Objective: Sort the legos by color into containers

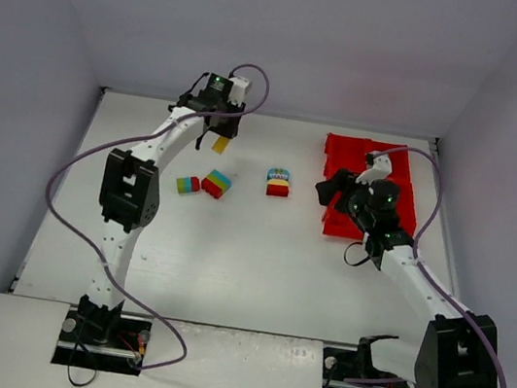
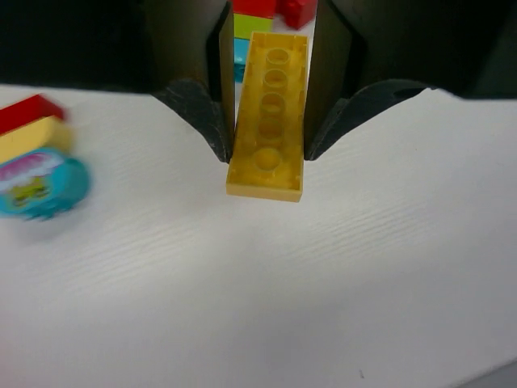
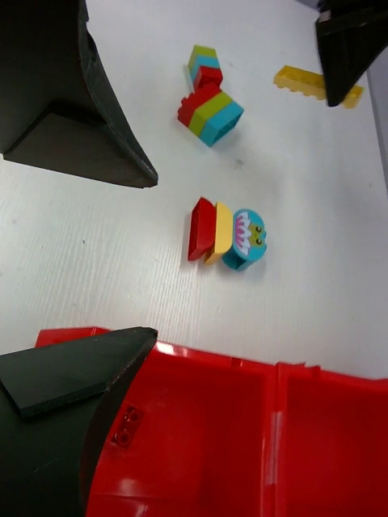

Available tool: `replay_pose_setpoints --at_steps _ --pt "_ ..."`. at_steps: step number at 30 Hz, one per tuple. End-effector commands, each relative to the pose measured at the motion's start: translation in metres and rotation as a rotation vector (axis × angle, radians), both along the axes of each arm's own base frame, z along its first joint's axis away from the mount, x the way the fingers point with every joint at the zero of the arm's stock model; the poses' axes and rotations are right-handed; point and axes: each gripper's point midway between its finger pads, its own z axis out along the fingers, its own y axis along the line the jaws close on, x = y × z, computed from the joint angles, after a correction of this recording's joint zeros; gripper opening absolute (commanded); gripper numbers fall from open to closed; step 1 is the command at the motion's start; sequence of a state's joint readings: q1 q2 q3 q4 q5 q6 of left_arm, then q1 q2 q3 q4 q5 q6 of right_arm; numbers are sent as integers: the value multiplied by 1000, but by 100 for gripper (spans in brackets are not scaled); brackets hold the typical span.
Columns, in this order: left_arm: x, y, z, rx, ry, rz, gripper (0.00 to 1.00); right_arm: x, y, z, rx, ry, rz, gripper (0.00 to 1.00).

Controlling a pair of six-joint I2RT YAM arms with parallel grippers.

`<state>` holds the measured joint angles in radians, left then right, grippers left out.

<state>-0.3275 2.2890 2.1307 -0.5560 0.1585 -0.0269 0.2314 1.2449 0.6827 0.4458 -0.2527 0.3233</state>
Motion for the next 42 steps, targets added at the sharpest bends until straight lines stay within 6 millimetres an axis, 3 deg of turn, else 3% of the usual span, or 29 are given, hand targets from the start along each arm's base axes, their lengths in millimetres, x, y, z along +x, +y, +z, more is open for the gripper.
replay_pose_setpoints --at_steps 1,3,5,6,8,9,11,12,14,18,25,32,37,39,40,42 --pt "-3 -45 157 -359 -304 108 6 0 21 57 48 -191 75 66" --pt "-25 -59 163 -481 -271 158 6 -6 35 69 52 -223 119 67" --pt "-44 -82 185 -618 -260 162 6 -9 44 79 48 -258 145 67" --pt "-52 -87 173 -639 -218 177 6 -13 52 83 51 -268 168 67" --pt "-68 -104 186 -733 -191 176 6 -14 60 95 54 -294 189 67" --pt "-74 -108 175 -746 -161 191 6 -16 66 98 52 -305 207 67" --pt "-87 -123 195 -843 -181 179 6 -14 74 111 56 -328 227 67" --pt "-92 -126 185 -846 -164 188 6 -14 77 115 58 -338 236 67" --pt "-103 -134 198 -875 -185 189 6 -15 86 126 68 -362 259 67" --pt "-121 -143 202 -926 -176 172 6 -13 97 138 87 -383 273 67" --pt "-142 -146 221 -973 -198 153 6 -6 112 132 99 -354 281 66" --pt "-150 -140 226 -987 -210 154 6 -3 119 125 91 -335 287 62" --pt "-157 -145 227 -992 -195 126 6 -2 123 125 91 -344 292 49" --pt "-159 -145 225 -986 -189 125 6 -1 124 127 85 -353 293 33" --pt "-160 -145 224 -984 -187 126 6 0 123 129 85 -358 292 20" --pt "-161 -144 222 -980 -186 124 6 1 123 129 79 -362 290 7"
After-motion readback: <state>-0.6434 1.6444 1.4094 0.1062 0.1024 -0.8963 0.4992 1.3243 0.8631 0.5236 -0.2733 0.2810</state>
